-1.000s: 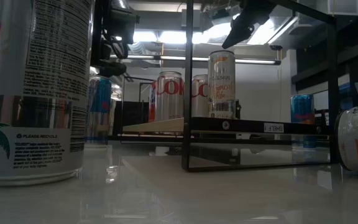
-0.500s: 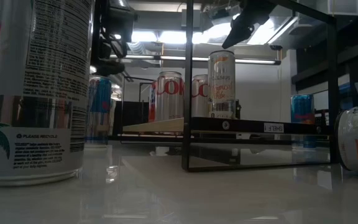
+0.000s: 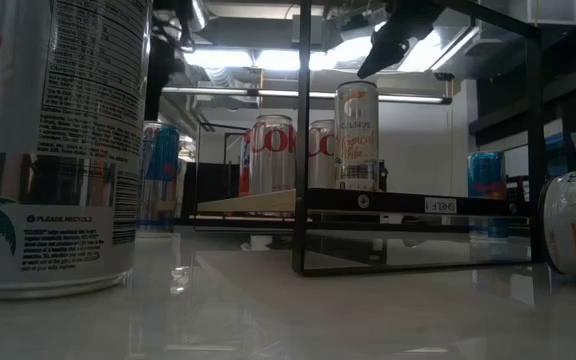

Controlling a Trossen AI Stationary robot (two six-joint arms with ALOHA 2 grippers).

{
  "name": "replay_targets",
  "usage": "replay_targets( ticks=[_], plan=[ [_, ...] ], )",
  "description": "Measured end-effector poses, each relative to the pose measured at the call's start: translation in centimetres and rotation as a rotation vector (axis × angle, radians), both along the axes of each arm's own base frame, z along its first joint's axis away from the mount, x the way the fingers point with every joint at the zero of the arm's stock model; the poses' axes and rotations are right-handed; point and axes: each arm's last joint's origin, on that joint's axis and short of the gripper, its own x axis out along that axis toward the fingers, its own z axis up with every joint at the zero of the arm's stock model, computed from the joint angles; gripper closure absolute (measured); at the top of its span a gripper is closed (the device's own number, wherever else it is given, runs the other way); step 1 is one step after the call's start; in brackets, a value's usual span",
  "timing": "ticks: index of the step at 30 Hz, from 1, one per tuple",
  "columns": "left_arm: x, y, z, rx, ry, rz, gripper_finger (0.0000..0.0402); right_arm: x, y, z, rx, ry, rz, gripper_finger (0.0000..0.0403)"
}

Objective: Place canned beverage on shelf
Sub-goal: Align the yellow soda can with the other yellow soda can

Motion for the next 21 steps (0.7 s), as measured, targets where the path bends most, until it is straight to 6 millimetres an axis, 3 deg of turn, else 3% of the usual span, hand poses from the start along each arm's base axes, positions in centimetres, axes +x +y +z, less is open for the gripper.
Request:
replay_targets(
  ticks=[12, 21],
  plan=[
    [-1.3, -2.0, 3.8, 0.104, -0.270, -0.244, 0.0131, 0.0, 0.0, 0.0, 0.000, -0.001, 0.000, 0.0015],
    [-0.8, -2.3, 5.6, 0.129, -0.458, -0.390, 0.0131, 0.0, 0.0, 0.0, 0.000, -0.002, 0.000, 0.0015]
  ],
)
